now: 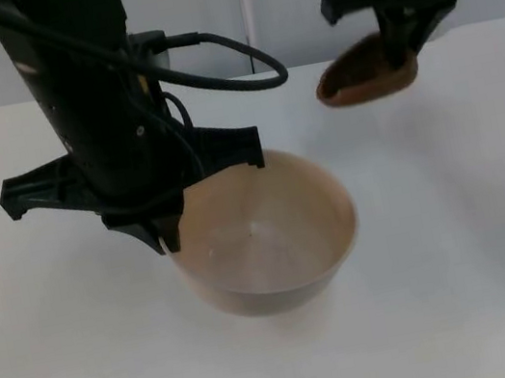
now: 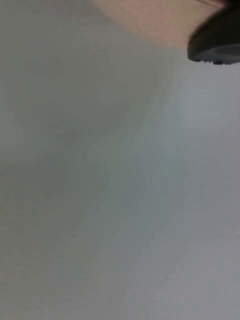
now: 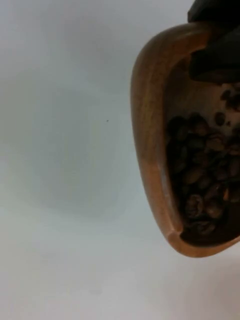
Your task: Pick up the bowl with the left hand and pour the coffee beans from the cup into the bowl with the right hand.
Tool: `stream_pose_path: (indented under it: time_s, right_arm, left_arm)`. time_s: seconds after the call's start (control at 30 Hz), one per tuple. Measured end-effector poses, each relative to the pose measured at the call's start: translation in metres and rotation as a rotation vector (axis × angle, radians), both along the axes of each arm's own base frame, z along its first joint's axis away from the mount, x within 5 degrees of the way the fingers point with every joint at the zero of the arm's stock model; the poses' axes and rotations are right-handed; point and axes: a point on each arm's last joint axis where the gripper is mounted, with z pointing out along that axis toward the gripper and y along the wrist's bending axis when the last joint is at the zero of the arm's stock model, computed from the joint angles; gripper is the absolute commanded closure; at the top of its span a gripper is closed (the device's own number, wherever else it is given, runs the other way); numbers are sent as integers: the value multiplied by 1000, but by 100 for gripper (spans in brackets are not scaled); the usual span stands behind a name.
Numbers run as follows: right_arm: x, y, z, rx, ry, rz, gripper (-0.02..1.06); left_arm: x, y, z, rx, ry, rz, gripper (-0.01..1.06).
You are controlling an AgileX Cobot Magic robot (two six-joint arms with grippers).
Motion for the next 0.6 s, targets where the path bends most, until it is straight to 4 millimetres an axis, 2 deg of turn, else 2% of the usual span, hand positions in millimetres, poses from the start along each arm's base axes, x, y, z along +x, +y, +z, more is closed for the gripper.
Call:
stream_pose_path:
  time_s: [0.03, 0.2, 0.23, 0.37, 0.4, 0.43, 0.53, 0.6]
  right_arm:
    - [0, 0, 0, 0, 0, 0, 104]
    - [-17, -7, 56, 18, -84, 47, 104]
    - [-17, -7, 56, 18, -84, 47, 104]
    - [-30, -13, 94, 33, -158, 83, 104]
    - [-30, -13, 94, 33, -158, 83, 104]
    - [-35, -15, 105, 38, -182, 91, 104]
    - [-42, -19, 122, 46, -217, 104, 104]
    - [-44, -20, 126, 49, -226, 105, 104]
  left_arm:
    - [0, 0, 0, 0, 0, 0, 105]
    - [0, 0, 0, -1, -2, 0, 105]
    - [0, 0, 0, -1, -2, 0, 105]
    - [0, 0, 0, -4, -5, -1, 105]
    - [0, 0, 0, -4, -5, -1, 105]
    - [0, 0, 0, -4, -5, -1, 105]
    - [0, 0, 0, -4, -5, -1, 105]
    - [0, 0, 0, -4, -5, -1, 105]
